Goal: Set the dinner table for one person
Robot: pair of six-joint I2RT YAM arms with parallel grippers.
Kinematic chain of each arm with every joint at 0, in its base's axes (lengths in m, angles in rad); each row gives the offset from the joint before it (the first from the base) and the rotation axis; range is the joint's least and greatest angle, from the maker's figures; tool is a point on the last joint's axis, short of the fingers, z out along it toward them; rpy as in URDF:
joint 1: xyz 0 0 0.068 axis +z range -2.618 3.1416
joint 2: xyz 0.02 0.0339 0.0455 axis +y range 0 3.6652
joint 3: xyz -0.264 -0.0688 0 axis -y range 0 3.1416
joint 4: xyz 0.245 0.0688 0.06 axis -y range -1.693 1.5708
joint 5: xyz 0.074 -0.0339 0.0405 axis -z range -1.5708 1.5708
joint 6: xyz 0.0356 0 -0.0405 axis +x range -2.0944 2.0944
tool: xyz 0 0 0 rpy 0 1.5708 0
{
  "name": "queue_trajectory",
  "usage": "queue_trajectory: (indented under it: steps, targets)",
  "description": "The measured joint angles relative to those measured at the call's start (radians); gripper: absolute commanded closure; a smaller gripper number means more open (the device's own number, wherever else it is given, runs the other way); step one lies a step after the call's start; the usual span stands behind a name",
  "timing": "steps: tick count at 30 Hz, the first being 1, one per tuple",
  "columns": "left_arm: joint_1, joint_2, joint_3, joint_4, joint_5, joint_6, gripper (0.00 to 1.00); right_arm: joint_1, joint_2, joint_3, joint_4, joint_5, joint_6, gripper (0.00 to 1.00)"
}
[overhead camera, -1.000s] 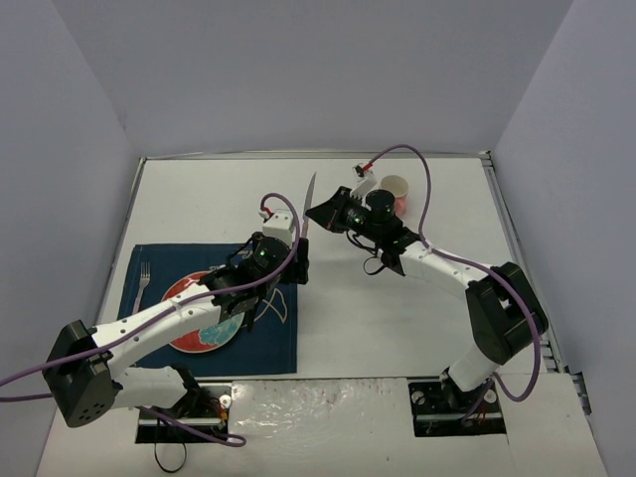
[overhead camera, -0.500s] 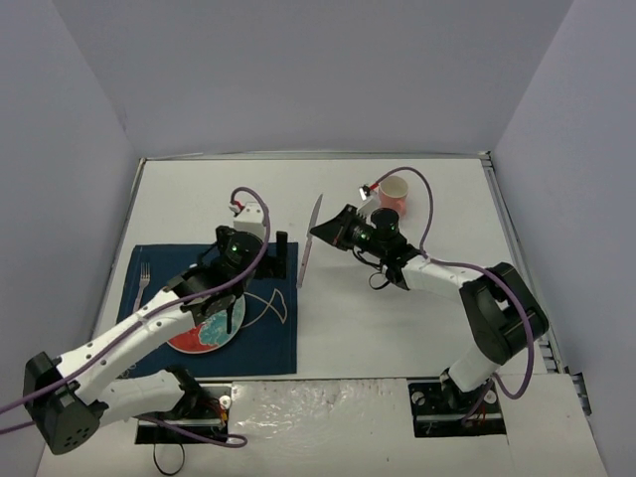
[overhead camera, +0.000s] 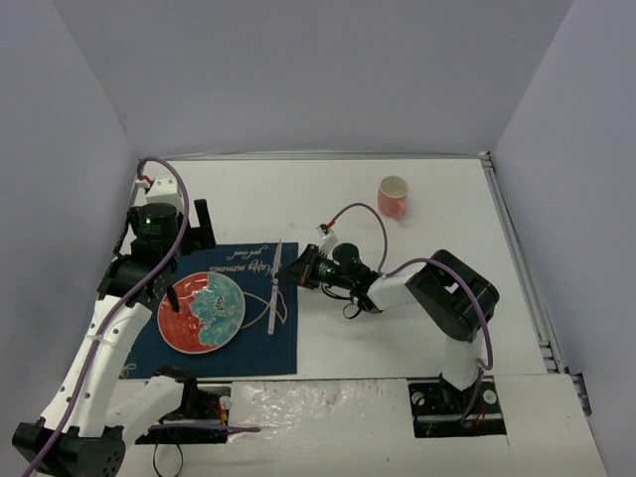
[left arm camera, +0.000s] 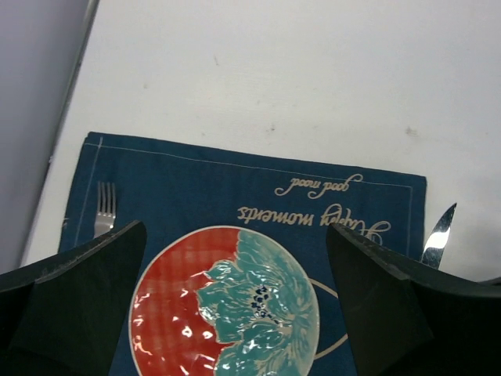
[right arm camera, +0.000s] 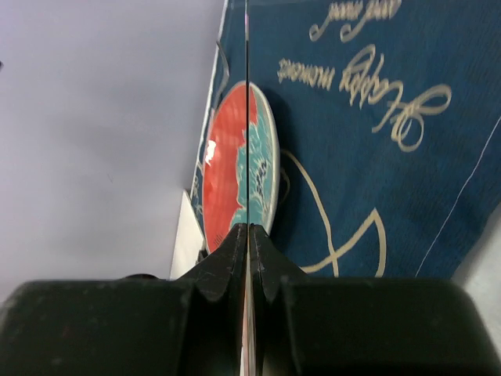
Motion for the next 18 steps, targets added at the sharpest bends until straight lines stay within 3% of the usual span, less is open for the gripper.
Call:
queue_trajectory:
  steps: [9,18]
  targets:
    - [0.075,-0.07,-0.132,0.027,0.028,0.045,0.03,0.086,0.099,0.002,0.075,0.006,0.06,1.0]
    - [0.09,-0.08,-0.142,0.031,0.041,0.045,0.03,0.115,0.141,0.002,0.085,0.042,0.099,1.0]
